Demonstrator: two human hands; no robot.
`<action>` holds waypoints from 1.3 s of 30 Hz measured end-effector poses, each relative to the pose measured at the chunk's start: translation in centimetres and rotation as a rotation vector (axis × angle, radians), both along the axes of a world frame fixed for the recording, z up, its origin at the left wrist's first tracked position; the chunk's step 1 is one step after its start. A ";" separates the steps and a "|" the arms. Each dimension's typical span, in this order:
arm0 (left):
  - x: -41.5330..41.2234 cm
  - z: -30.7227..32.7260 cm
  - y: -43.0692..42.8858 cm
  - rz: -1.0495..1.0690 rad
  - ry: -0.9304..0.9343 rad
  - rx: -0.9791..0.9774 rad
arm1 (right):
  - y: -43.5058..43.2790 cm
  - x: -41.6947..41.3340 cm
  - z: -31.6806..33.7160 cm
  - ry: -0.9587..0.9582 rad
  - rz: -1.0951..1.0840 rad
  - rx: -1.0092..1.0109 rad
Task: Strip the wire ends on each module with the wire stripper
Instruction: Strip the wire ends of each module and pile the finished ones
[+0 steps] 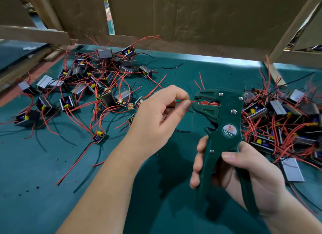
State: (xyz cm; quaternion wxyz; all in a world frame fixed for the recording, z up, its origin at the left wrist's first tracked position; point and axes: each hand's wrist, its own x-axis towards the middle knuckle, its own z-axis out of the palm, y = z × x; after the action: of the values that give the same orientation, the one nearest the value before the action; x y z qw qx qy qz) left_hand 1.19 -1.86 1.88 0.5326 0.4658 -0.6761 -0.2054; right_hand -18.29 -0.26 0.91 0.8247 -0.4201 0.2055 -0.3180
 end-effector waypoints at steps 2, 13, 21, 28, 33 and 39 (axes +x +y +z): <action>-0.1 0.1 0.0 -0.005 0.002 -0.009 | 0.0 -0.1 0.0 0.000 0.005 0.011; -0.2 0.0 0.0 -0.018 -0.009 -0.014 | -0.1 0.0 0.3 0.055 -0.010 0.037; -0.2 -0.1 -0.3 -0.016 -0.012 -0.049 | -0.1 0.1 0.5 0.062 -0.031 0.049; -0.2 0.0 -0.2 -0.010 0.000 -0.039 | 0.0 0.1 0.6 0.092 -0.043 0.049; -0.1 0.0 -0.1 0.041 -0.101 -0.023 | 0.6 0.5 0.4 0.101 -0.106 0.070; -0.1 -0.8 -0.4 0.085 -0.264 0.049 | 0.0 1.1 0.3 0.149 -0.249 0.110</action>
State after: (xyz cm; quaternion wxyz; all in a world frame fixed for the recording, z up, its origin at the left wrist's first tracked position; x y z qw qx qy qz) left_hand 1.08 -2.29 1.08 0.4356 0.5296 -0.7150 -0.1359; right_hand -17.20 -0.23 1.21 0.7832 -0.3678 0.3338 -0.3740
